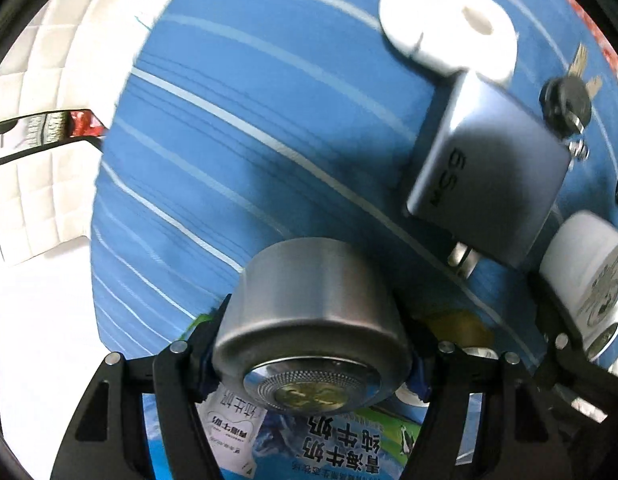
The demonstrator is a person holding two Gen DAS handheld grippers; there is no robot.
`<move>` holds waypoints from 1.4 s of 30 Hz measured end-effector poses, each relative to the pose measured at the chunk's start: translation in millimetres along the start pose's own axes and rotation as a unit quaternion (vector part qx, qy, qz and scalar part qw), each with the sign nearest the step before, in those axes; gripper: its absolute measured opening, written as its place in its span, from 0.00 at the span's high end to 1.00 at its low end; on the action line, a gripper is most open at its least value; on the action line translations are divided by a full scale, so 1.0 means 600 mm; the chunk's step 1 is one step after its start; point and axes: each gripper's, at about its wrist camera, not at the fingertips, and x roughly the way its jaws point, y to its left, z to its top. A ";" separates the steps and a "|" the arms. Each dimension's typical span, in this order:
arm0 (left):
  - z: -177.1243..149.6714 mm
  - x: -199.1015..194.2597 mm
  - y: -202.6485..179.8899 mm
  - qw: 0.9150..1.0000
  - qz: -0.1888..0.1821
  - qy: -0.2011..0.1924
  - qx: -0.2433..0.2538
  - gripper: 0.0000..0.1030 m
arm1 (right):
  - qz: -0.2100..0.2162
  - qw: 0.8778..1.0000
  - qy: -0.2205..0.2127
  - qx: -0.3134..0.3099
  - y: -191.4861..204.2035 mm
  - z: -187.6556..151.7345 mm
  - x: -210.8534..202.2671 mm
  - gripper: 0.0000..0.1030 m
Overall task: Organize rigid objects
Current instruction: 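Reach the left tool to the silver tin while the right tool reaches the white cream jar, then grasp the silver tin with the left tool while the right tool grasps the white cream jar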
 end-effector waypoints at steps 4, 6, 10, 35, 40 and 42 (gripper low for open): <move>-0.016 -0.005 0.003 1.000 -0.001 -0.020 -0.007 0.34 | -0.004 1.000 -0.005 -0.007 0.000 -0.011 -0.005 0.32; -0.019 -0.010 0.002 1.000 0.003 -0.029 -0.008 0.34 | -0.004 1.000 -0.010 -0.008 -0.002 -0.016 -0.010 0.32; -0.047 -0.026 -0.011 0.999 -0.009 -0.045 -0.014 0.34 | -0.005 1.000 -0.025 -0.011 -0.004 -0.025 -0.031 0.32; -0.344 -0.255 0.138 0.941 -0.060 -0.249 -0.220 0.34 | 0.009 0.978 -0.181 -0.104 0.121 -0.177 -0.347 0.32; -0.431 -0.272 0.207 0.920 -0.053 -0.271 -0.279 0.34 | 0.031 0.966 -0.213 -0.141 0.194 -0.229 -0.406 0.32; -0.426 -0.280 0.216 0.912 -0.055 -0.276 -0.299 0.34 | 0.038 0.961 -0.223 -0.161 0.228 -0.251 -0.423 0.32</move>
